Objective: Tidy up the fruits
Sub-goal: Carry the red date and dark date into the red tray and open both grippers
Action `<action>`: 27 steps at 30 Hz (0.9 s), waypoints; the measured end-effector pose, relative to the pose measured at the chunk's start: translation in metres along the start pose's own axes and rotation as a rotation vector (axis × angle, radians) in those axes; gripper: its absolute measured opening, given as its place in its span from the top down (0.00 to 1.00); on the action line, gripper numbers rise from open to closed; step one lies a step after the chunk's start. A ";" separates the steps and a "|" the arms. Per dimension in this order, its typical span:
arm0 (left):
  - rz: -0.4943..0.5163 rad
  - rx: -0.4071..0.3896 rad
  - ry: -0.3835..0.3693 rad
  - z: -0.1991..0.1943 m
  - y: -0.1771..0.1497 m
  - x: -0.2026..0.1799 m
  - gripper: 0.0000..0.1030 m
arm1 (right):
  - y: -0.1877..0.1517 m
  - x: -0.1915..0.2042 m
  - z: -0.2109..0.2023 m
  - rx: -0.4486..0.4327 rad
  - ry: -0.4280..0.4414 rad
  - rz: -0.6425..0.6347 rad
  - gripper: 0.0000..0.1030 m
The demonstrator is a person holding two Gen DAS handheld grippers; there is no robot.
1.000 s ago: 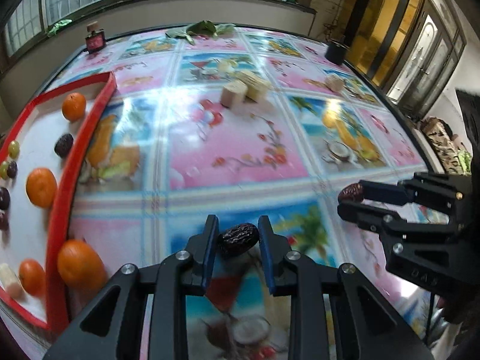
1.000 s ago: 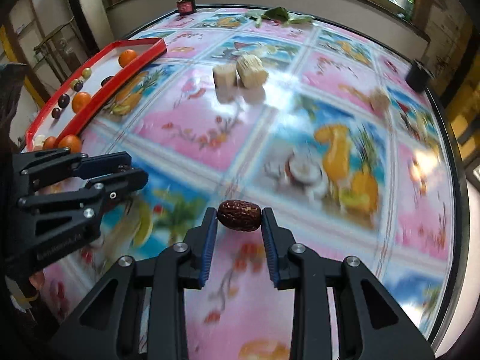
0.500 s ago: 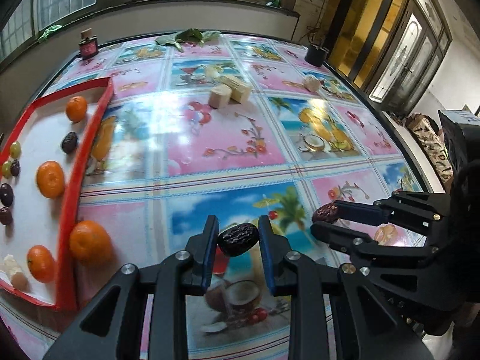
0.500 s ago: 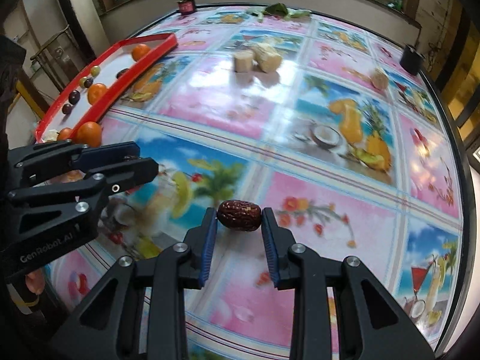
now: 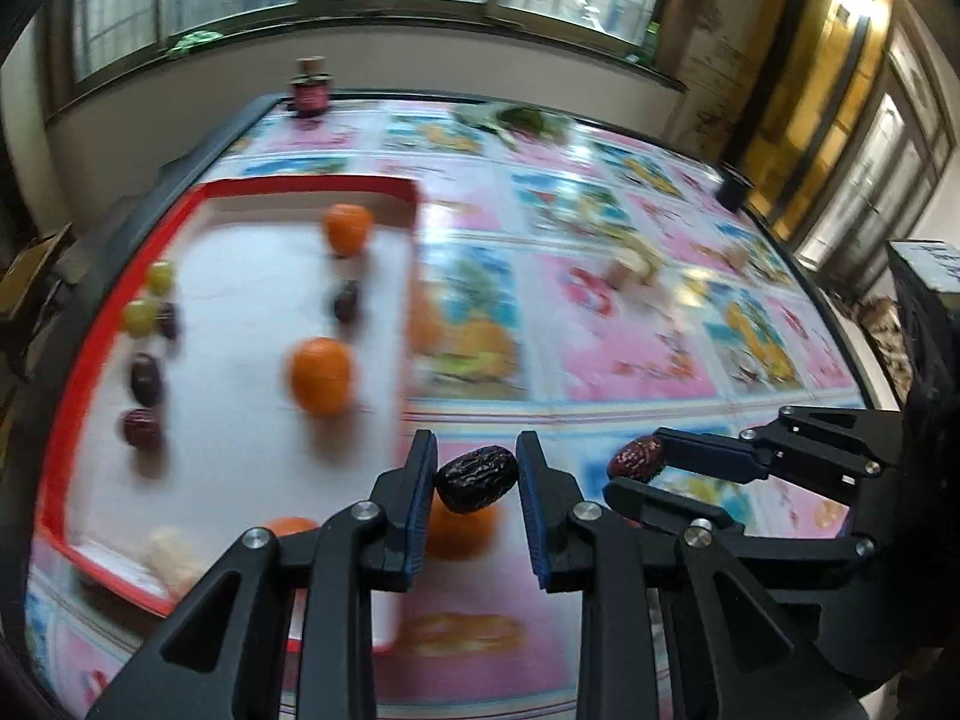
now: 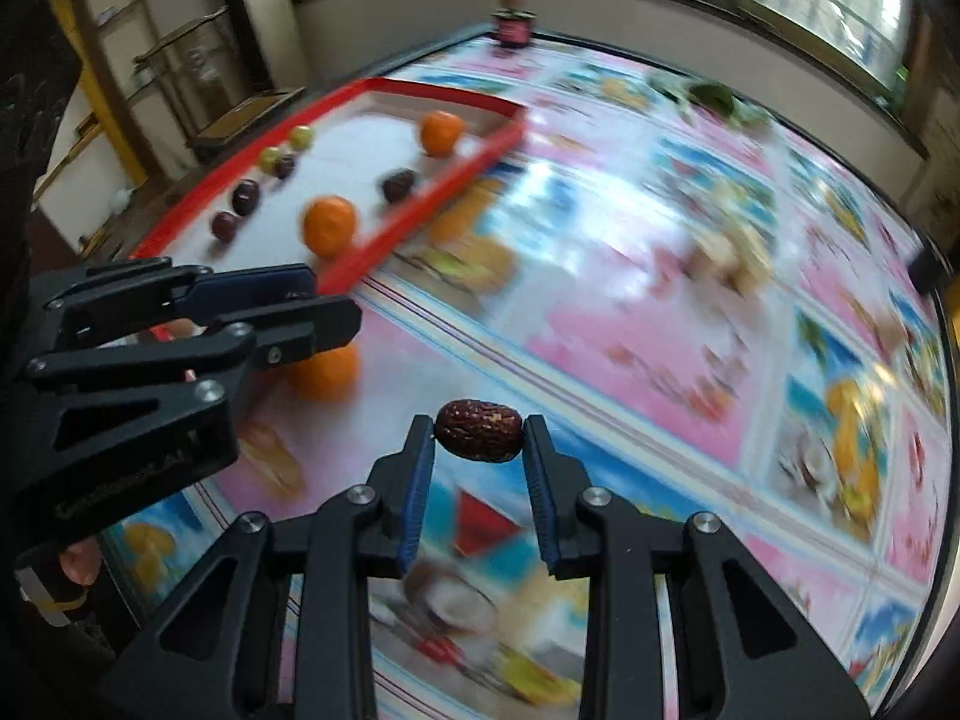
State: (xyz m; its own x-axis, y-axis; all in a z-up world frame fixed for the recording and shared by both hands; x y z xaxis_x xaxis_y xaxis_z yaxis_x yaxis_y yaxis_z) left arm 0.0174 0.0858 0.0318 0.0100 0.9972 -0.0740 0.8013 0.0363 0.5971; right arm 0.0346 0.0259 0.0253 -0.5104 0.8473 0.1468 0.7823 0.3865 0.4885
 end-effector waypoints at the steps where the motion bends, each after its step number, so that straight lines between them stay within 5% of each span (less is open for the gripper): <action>1: -0.009 -0.003 0.011 -0.001 0.001 0.008 0.75 | 0.009 0.009 0.004 -0.003 0.011 -0.018 0.69; 12: -0.068 -0.010 0.134 0.006 0.018 0.091 0.75 | 0.082 0.054 0.036 -0.035 0.054 -0.115 0.69; 27: -0.083 0.034 0.142 0.051 0.038 0.121 0.75 | 0.147 0.057 0.092 -0.019 0.057 -0.132 0.69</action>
State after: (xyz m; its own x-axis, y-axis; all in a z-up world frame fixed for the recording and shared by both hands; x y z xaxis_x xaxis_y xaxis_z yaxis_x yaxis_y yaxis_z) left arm 0.0794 0.2044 0.0051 -0.1394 0.9902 -0.0070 0.8156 0.1188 0.5663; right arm 0.1532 0.1646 0.0269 -0.6284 0.7671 0.1289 0.7004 0.4858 0.5229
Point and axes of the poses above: each gripper's, at about its wrist camera, not at the fingertips, and z roughly the way its jaws point, x to its left, y to its top, the point moved 3 cm from there along z, roughly the way its jaws point, and after that the axes turned 6 degrees about y, right-handed, at the moved point
